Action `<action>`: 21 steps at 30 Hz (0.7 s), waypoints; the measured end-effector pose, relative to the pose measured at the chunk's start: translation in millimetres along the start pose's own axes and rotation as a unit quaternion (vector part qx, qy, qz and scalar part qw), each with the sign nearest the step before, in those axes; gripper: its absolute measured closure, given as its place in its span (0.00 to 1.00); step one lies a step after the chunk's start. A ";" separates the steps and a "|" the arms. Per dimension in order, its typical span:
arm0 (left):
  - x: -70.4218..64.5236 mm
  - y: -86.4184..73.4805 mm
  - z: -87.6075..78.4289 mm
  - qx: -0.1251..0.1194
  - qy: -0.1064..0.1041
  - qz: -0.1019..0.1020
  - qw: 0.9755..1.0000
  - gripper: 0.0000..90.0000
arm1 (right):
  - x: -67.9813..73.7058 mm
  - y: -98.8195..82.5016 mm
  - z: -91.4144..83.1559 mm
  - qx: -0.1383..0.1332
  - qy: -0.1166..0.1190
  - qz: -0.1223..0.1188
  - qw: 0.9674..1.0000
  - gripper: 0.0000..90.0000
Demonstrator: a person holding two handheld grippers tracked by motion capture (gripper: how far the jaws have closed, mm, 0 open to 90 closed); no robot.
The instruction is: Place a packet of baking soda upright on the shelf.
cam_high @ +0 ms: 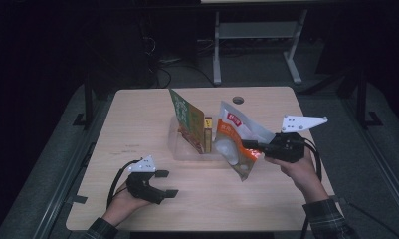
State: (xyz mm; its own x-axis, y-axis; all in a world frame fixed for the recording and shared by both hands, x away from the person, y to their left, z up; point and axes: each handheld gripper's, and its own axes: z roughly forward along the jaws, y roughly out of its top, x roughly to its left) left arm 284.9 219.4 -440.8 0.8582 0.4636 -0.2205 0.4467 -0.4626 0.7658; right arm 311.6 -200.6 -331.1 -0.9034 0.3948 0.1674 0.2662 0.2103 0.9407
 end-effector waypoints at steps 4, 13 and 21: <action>2.3 -1.9 2.7 0.006 0.002 0.002 1.000 0.18 | -9.1 5.7 1.7 -0.009 -0.013 0.000 1.000 1.00; 2.1 -3.1 6.8 0.011 0.001 0.008 1.000 0.18 | -25.1 15.0 10.1 -0.017 -0.037 0.003 0.999 1.00; 2.2 -4.1 7.8 0.010 0.000 0.007 1.000 0.18 | -42.7 21.8 22.7 -0.024 -0.055 0.007 0.998 1.00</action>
State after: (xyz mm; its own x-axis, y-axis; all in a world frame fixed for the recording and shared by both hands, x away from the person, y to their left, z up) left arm 286.9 216.4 -449.2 0.8646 0.4566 -0.2098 0.4395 -0.4848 0.7562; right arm 363.5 -192.6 -324.5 -0.8564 0.4939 0.1504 0.2603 0.1615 0.9519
